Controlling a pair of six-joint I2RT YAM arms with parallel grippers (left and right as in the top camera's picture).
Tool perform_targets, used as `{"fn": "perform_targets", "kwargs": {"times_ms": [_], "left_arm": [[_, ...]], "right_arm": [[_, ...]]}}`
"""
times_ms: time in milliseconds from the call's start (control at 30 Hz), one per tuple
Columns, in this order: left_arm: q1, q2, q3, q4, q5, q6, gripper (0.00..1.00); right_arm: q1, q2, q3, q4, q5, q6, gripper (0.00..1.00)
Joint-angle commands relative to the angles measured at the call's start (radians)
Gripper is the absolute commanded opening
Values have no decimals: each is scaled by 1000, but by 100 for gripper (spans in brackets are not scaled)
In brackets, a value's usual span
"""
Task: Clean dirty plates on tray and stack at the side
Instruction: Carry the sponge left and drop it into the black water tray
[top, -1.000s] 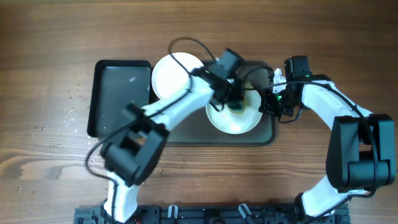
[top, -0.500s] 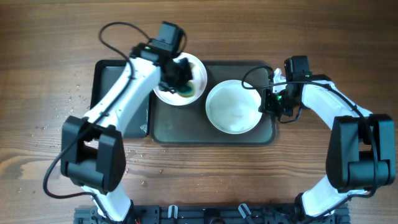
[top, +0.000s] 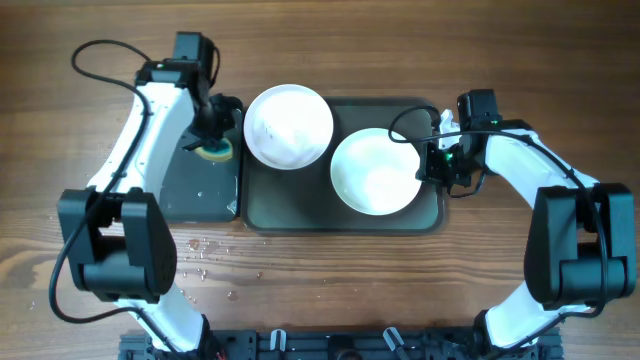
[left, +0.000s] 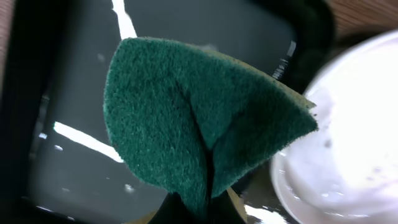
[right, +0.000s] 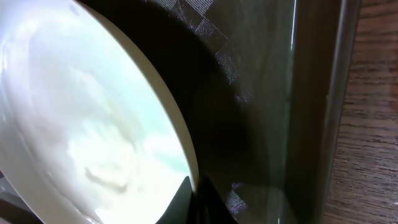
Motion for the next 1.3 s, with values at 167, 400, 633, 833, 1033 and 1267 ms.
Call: {"fn": "perform_targets", "kwargs": {"times_ms": [167, 400, 633, 833, 1033, 1267], "left_arm": [[46, 5, -119, 81, -30, 122, 4], [77, 5, -238, 178, -85, 122, 4], [89, 5, -272, 201, -85, 122, 31], [95, -25, -248, 177, -40, 117, 48], [142, -148, -170, 161, -24, 56, 73], [269, -306, -148, 210, -24, -46, 100]], "right_arm": [[8, -21, -2, 5, -27, 0, 4], [8, -21, -2, 5, -27, 1, 4], [8, -21, -2, 8, -27, 1, 4], [8, -21, -2, 12, -27, 0, 4], [8, -21, -2, 12, -27, 0, 5], [8, -21, -2, 13, -27, -2, 5]]}}
